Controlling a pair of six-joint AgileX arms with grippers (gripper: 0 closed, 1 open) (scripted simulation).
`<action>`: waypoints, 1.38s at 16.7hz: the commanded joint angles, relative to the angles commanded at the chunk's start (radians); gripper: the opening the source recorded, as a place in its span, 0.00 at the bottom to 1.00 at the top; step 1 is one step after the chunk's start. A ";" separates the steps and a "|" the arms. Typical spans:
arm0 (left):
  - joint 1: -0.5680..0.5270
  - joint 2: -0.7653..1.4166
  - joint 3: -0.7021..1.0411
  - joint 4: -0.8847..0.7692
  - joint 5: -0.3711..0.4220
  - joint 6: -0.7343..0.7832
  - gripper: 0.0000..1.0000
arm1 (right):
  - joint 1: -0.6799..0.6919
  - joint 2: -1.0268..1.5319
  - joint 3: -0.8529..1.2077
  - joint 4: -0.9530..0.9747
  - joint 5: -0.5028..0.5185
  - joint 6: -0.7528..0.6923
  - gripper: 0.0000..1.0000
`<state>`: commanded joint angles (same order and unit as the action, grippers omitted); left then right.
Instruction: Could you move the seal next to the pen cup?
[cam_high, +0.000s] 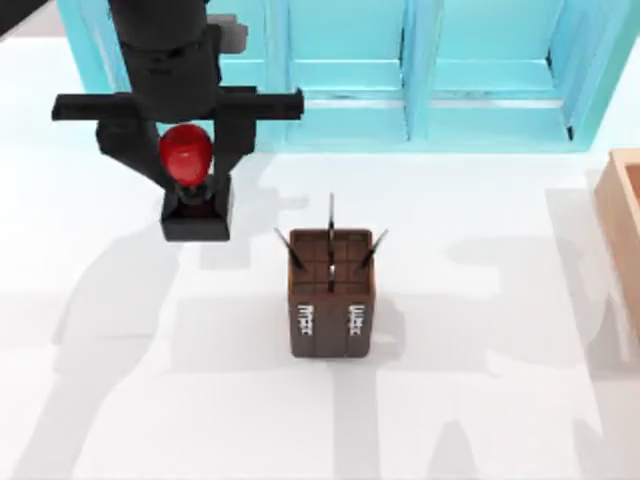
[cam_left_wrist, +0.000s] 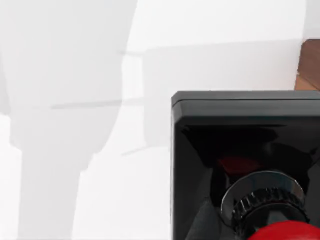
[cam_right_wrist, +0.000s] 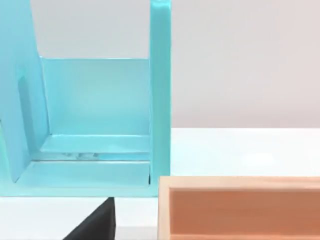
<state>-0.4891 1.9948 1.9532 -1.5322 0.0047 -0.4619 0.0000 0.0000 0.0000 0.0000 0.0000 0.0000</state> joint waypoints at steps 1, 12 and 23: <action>-0.019 -0.005 -0.004 0.001 0.000 -0.019 0.00 | 0.000 0.000 0.000 0.000 0.000 0.000 1.00; -0.032 -0.018 -0.073 0.057 0.000 -0.033 0.00 | 0.000 0.000 0.000 0.000 0.000 0.000 1.00; -0.032 -0.021 -0.084 0.067 0.000 -0.033 0.45 | 0.000 0.000 0.000 0.000 0.000 0.000 1.00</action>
<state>-0.5212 1.9739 1.8690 -1.4649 0.0044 -0.4949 0.0000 0.0000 0.0000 0.0000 0.0000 0.0000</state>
